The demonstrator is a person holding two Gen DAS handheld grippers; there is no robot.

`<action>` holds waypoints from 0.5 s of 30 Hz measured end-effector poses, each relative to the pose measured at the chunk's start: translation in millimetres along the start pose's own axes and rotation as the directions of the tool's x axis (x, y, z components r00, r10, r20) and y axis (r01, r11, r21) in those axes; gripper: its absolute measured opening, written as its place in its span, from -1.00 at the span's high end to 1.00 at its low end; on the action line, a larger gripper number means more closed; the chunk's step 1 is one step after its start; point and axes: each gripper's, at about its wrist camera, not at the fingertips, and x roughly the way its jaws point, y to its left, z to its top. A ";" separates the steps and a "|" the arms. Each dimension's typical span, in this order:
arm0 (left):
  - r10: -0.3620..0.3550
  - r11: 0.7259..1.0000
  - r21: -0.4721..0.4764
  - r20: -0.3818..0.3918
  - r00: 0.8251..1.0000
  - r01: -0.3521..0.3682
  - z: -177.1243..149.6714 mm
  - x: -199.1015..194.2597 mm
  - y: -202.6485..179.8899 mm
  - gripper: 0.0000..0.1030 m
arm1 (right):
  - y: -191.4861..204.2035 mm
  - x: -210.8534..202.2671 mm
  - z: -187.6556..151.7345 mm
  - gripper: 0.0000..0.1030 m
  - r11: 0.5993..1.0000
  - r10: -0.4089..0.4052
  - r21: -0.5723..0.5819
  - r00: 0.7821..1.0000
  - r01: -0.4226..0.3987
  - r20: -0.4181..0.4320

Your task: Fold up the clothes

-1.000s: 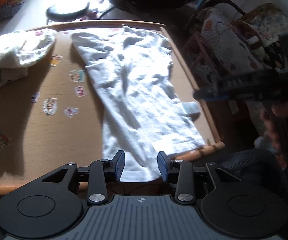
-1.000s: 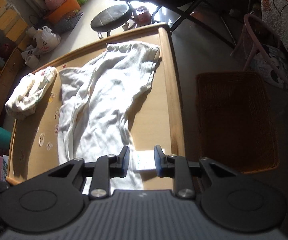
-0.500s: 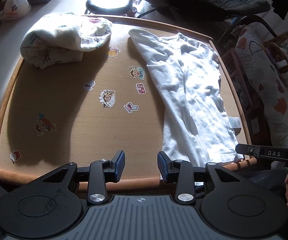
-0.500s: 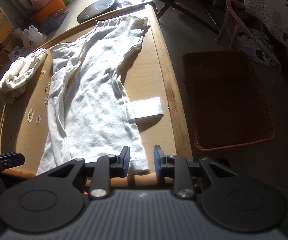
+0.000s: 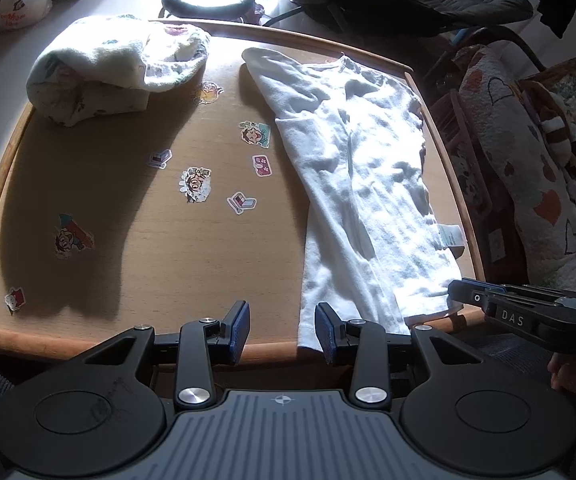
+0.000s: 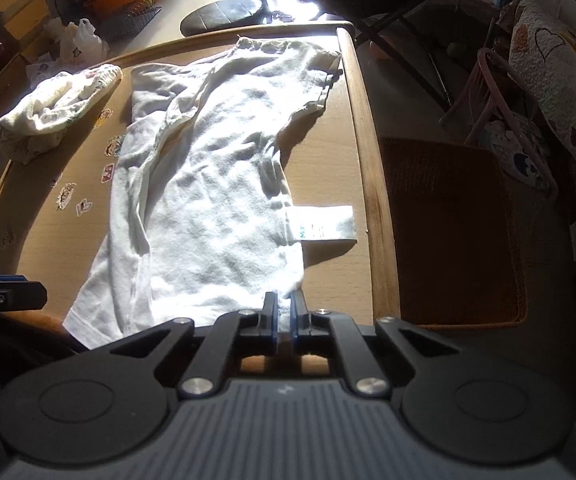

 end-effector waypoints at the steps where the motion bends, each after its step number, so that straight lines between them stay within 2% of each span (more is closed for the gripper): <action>1: 0.003 1.000 0.012 0.003 1.000 -0.003 5.3 0.0 -2.2 0.24 | 1.8 -4.0 1.3 0.88 1.000 0.005 -0.004 1.000 -0.005 0.014; 4: 0.005 0.999 0.044 0.020 1.000 -0.006 31.5 -0.8 -12.5 0.24 | 9.8 -13.5 4.7 0.88 1.000 0.026 -0.019 0.998 -0.025 0.049; 8: -0.010 0.997 0.071 0.026 1.000 0.008 83.5 4.8 -32.6 0.24 | 27.2 -19.3 6.4 0.88 0.996 0.072 -0.060 0.994 -0.068 0.079; 12: 0.034 0.992 0.124 0.012 0.999 -0.035 127.9 16.1 -58.5 0.24 | 46.3 -11.8 -1.7 0.88 0.987 0.090 -0.141 0.994 -0.081 0.062; 15: 0.037 0.986 0.160 0.008 0.999 -0.038 151.8 22.3 -79.1 0.24 | 51.8 -2.3 -8.2 0.88 0.982 0.112 -0.158 0.993 -0.106 0.031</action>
